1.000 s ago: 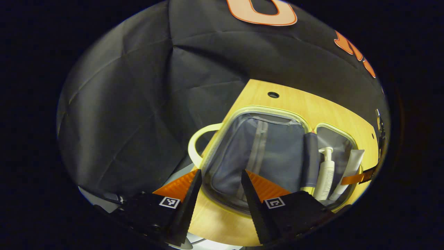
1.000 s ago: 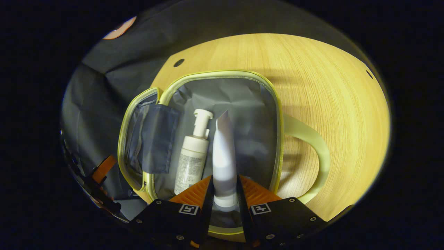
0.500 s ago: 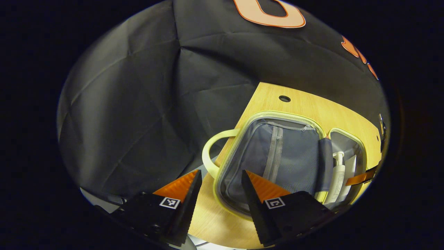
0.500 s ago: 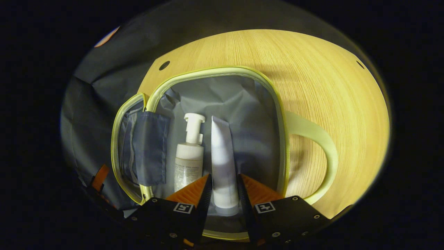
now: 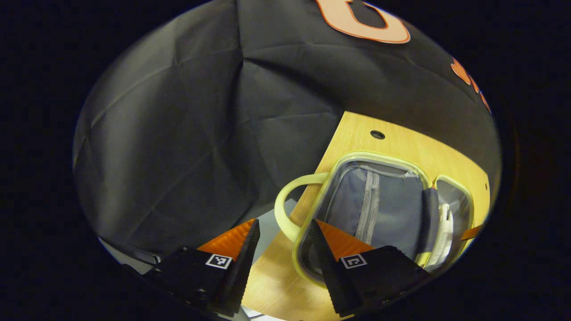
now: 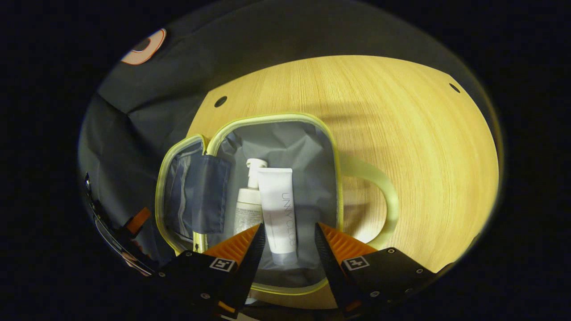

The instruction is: First open the suitcase, pack the skin care products into it, and then close the suitcase.

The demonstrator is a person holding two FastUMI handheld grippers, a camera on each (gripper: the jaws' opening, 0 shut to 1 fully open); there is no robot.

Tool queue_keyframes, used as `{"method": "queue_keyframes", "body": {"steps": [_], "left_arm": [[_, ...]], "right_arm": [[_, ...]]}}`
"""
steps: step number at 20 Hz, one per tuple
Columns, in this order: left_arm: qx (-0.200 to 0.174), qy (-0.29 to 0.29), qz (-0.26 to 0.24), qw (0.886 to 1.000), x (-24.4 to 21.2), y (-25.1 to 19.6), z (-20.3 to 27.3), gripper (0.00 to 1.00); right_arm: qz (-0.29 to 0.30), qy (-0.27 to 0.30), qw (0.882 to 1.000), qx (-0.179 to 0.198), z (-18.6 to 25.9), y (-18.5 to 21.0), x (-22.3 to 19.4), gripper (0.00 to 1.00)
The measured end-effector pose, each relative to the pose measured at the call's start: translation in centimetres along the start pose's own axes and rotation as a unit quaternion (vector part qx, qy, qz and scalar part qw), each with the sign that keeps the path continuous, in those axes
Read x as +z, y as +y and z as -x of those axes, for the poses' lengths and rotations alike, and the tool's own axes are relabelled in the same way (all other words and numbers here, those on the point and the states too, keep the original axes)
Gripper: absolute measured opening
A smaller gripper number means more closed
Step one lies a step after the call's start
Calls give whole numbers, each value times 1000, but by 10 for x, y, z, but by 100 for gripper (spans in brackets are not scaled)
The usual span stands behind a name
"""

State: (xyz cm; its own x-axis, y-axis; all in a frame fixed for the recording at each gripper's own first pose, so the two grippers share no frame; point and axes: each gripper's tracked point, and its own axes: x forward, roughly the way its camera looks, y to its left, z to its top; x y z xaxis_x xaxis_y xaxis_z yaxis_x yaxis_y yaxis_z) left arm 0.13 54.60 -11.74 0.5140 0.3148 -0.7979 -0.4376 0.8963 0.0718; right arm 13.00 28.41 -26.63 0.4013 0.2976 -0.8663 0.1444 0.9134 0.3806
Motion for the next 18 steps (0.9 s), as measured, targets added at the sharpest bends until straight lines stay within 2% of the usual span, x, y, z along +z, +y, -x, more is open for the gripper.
{"method": "queue_keyframes", "body": {"steps": [3,4,8,11,17,18], "left_arm": [[-2,-1,24,1000,0,6,-10,73],[-4,-7,42,999,5,8,-15,73],[-16,-6,117,993,11,22,-30,73],[-25,10,138,990,7,25,-49,73],[-94,61,209,971,-5,7,-86,74],[-106,66,215,968,-4,6,-90,78]], "right_arm": [[6,-59,998,19,25,-1,20,81],[5,-78,997,27,36,0,27,86],[-3,-141,990,31,71,-12,47,94],[-3,-184,983,24,94,-23,61,95],[27,-258,966,2,140,-37,80,95],[29,-267,963,-6,146,-42,83,96]]}}
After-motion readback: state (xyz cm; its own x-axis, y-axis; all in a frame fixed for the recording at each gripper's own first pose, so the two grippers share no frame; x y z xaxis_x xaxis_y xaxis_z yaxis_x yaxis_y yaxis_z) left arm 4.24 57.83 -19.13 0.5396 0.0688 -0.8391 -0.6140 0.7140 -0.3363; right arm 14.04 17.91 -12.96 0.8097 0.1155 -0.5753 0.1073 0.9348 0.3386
